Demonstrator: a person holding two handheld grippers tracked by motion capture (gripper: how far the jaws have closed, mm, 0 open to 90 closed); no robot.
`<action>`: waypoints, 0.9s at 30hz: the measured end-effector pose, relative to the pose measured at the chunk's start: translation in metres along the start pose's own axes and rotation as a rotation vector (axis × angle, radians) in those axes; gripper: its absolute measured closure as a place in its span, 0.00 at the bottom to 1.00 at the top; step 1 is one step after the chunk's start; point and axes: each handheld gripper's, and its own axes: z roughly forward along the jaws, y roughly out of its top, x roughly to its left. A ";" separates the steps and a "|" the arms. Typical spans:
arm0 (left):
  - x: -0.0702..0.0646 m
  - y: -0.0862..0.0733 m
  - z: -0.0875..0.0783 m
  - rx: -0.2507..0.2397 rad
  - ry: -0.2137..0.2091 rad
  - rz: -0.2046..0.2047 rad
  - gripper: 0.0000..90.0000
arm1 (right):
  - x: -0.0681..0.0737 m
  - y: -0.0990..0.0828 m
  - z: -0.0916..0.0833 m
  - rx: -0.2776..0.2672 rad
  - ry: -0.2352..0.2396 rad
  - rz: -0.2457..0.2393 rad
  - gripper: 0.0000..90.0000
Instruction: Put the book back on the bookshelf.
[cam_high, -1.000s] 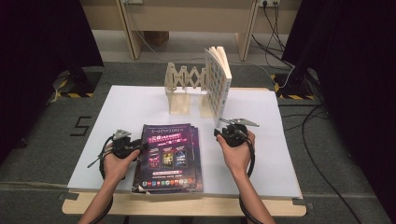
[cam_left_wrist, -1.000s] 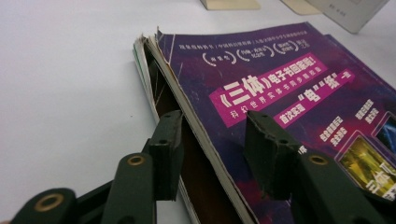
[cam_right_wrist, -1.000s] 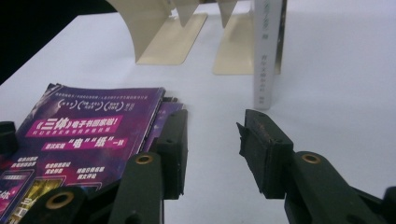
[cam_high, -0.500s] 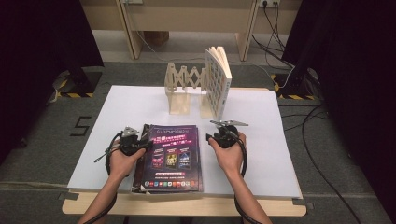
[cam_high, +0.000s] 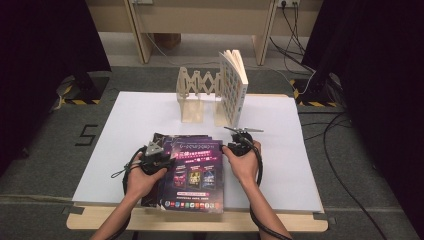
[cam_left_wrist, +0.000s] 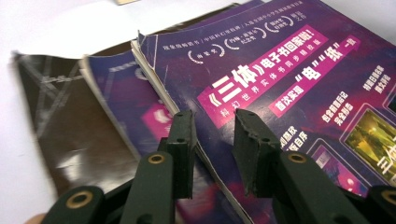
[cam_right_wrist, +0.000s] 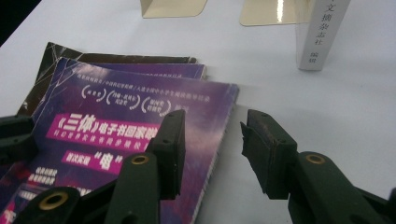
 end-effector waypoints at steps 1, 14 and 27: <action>-0.002 0.000 0.000 0.001 -0.008 0.000 0.75 | -0.001 0.001 0.001 0.001 0.001 0.003 0.65; -0.007 0.000 0.000 0.004 -0.003 0.020 0.75 | -0.009 0.011 0.026 0.082 0.016 0.045 0.63; -0.007 0.001 0.001 0.008 -0.007 0.023 0.73 | -0.016 0.012 0.040 0.107 0.049 0.100 0.57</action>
